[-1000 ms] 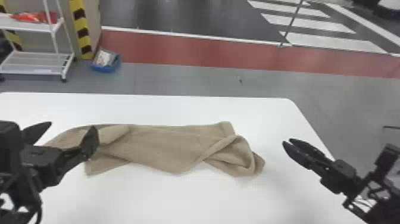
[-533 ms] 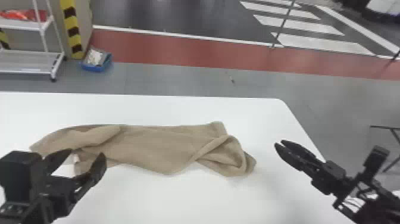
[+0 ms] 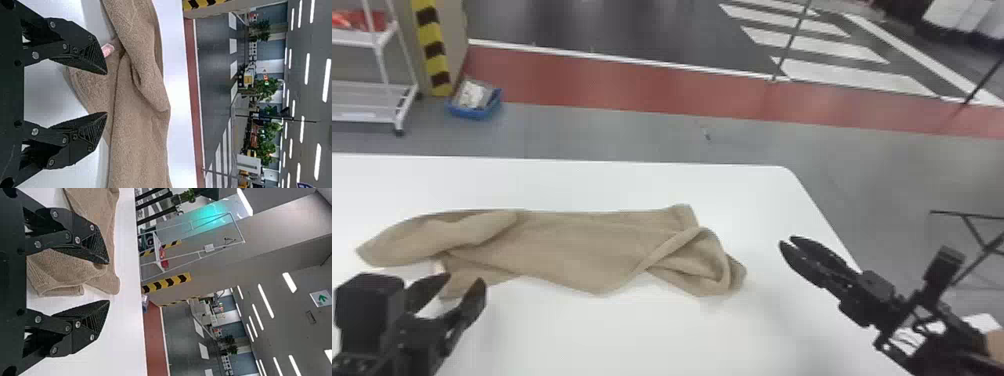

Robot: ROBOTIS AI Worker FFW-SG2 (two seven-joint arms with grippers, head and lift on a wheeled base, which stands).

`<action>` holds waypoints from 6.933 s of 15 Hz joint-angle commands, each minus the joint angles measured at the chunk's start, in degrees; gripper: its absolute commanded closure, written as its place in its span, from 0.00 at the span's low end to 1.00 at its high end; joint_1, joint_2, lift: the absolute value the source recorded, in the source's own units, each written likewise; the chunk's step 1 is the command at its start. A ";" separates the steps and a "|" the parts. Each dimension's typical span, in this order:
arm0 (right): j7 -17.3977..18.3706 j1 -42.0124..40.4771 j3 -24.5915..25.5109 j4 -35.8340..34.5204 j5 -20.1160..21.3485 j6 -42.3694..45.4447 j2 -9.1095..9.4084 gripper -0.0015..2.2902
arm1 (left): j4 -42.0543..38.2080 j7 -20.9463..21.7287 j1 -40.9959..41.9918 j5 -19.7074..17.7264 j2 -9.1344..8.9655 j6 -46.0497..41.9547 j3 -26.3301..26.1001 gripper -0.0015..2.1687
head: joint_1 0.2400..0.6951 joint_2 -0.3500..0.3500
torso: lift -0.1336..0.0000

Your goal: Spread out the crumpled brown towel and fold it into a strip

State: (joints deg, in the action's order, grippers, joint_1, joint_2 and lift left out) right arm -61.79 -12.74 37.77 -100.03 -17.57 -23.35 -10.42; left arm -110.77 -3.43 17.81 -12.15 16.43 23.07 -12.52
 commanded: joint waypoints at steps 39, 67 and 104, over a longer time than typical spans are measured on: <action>8.61 12.74 -16.94 15.31 22.67 4.76 -2.50 0.35 | -6.83 0.97 1.97 0.20 -0.26 2.91 2.59 0.63 | 1.00 0.19 | 0.07; 12.74 9.32 -20.72 7.75 22.85 8.27 -1.27 0.10 | -6.65 1.41 2.67 0.28 -0.17 2.73 2.68 0.63 | 1.00 0.27 | 0.07; 9.14 8.26 -12.90 6.17 16.17 -0.69 -1.01 0.23 | -6.65 1.67 2.76 0.63 -0.35 2.91 1.62 0.63 | 1.00 0.15 | 0.07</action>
State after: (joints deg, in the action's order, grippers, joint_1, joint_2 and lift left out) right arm -53.09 -7.09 26.80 -97.33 -4.39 -24.92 -11.36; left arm -117.42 -1.75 20.57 -11.52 16.01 25.85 -10.89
